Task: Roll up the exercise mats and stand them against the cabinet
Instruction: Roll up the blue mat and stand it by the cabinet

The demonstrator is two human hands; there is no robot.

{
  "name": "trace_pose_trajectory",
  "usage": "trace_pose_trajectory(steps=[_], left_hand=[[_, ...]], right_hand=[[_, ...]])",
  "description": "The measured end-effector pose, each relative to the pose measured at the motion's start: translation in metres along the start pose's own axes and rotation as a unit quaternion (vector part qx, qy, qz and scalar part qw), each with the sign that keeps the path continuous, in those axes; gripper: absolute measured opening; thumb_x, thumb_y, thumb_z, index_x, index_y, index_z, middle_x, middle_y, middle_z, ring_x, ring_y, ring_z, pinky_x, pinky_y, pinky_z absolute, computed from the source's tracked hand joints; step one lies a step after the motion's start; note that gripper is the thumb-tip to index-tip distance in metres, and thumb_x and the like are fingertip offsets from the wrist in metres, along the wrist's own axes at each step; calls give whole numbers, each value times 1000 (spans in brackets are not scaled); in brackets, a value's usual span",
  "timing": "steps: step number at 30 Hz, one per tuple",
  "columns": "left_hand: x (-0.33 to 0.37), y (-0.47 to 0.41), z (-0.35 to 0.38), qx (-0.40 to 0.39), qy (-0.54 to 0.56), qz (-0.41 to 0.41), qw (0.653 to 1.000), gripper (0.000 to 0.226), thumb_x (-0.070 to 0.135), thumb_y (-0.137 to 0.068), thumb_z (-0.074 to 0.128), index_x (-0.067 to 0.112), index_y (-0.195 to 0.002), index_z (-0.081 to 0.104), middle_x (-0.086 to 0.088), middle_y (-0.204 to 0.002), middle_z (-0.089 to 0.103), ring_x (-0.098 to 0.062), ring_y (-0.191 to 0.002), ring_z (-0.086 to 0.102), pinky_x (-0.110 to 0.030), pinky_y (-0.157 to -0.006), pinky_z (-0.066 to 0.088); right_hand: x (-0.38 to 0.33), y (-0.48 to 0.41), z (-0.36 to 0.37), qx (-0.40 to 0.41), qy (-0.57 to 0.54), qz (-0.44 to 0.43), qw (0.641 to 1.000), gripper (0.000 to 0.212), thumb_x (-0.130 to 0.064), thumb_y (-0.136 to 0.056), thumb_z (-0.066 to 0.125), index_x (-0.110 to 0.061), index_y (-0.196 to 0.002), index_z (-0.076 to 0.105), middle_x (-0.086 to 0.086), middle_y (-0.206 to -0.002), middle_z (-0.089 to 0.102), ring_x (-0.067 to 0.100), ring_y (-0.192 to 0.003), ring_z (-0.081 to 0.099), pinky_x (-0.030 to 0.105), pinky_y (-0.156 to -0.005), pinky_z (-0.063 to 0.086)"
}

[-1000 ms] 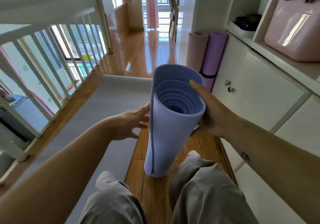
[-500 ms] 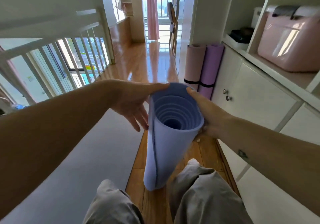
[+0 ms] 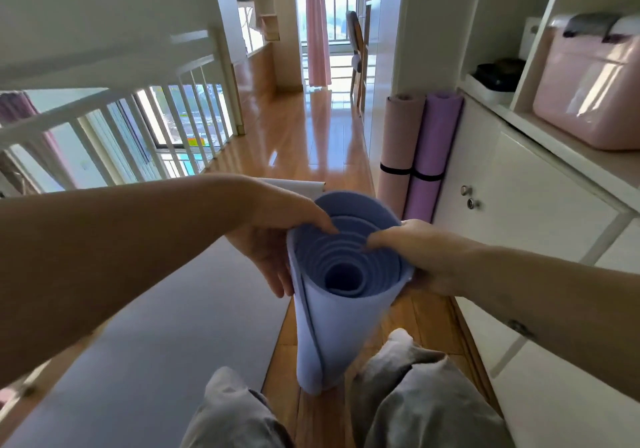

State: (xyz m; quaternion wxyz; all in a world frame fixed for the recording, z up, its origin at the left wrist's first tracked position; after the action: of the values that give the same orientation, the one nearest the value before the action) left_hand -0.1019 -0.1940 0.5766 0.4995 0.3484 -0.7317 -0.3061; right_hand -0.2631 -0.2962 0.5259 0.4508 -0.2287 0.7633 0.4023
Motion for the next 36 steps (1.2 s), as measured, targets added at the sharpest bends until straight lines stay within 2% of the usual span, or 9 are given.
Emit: trace_pose_trajectory(steps=[5, 8, 10, 13, 15, 22, 27, 31, 36], left_hand=[[-13, -5, 6, 39, 26, 27, 999, 31, 18, -90, 61, 5, -117, 58, -20, -117, 63, -36, -100, 65, -44, -80, 57], [-22, -18, 10, 77, 42, 51, 995, 12, 16, -93, 57, 5, -97, 61, -17, -98, 65, -27, -82, 65, -39, -75, 56], [-26, -27, 8, 90, 51, 77, 992, 12, 16, -93, 57, 5, -90, 61, -14, -89, 64, -22, -75, 64, -35, -76, 55], [-31, -34, 6, 87, 47, 86, 991, 26, 22, -91, 62, 6, -112, 61, -15, -104, 68, -27, -92, 68, -37, -79, 58], [-36, -40, 5, 88, 53, 83, 991, 31, 23, -90, 64, 7, -116, 60, -16, -107, 68, -28, -95, 68, -39, -81, 58], [-42, -58, 1, 88, 89, 110, 986, 24, 21, -90, 63, 7, -110, 61, -14, -98, 68, -23, -81, 68, -32, -64, 58], [-40, -75, -6, 84, 106, 141, 981, 30, 21, -89, 64, 7, -115, 60, -15, -105, 68, -26, -92, 68, -38, -78, 58], [-39, -88, -13, 82, 118, 131, 981, 28, 23, -87, 67, 11, -112, 60, -12, -102, 68, -22, -88, 67, -35, -74, 58], [-41, -100, -18, 37, 162, 140, 976, 34, 28, -86, 66, 11, -115, 58, -14, -105, 68, -25, -91, 67, -38, -76, 58]], right_hand=[[-9, -10, 9, -8, 79, -22, 997, 15, -25, -89, 65, -16, -96, 55, 10, -92, 68, 26, -84, 68, 38, -74, 59], [-12, -17, 10, -5, 105, -15, 994, 18, -28, -89, 66, -18, -98, 55, 9, -92, 68, 24, -81, 69, 39, -74, 60], [-15, -20, 11, -7, 108, -9, 994, 19, -27, -89, 66, -19, -99, 53, 10, -95, 68, 25, -82, 70, 42, -75, 60], [-17, -27, 13, -15, 115, -4, 993, 18, -26, -89, 66, -20, -97, 52, 10, -96, 67, 26, -82, 70, 44, -75, 60], [-17, -33, 16, -11, 121, 2, 993, 18, -25, -88, 67, -20, -93, 51, 10, -95, 67, 26, -82, 70, 45, -75, 60], [-15, -57, 21, 6, 123, 18, 992, 18, -23, -88, 67, -19, -88, 49, 10, -90, 66, 25, -79, 69, 46, -79, 59], [-18, -76, 16, 8, 121, 27, 992, 21, -24, -84, 71, -16, -91, 52, 12, -90, 67, 26, -80, 69, 48, -79, 58], [-15, -95, 15, 1, 114, 31, 993, 31, -23, -78, 76, -16, -99, 55, 11, -93, 67, 25, -82, 69, 47, -81, 58], [-15, -112, 6, -26, 93, 49, 994, 39, -23, -75, 79, -13, -105, 56, 13, -96, 69, 27, -84, 70, 45, -80, 58]])
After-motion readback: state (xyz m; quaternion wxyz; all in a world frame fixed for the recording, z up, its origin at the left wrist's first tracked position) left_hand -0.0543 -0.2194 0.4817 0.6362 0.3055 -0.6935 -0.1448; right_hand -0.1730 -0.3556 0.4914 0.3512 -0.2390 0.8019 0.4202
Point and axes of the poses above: each hand's wrist, its own y-axis away from the middle knuckle, its own z-axis out of the palm, x = y × z, the point moved 1 cm from there along -y, towards the middle knuckle
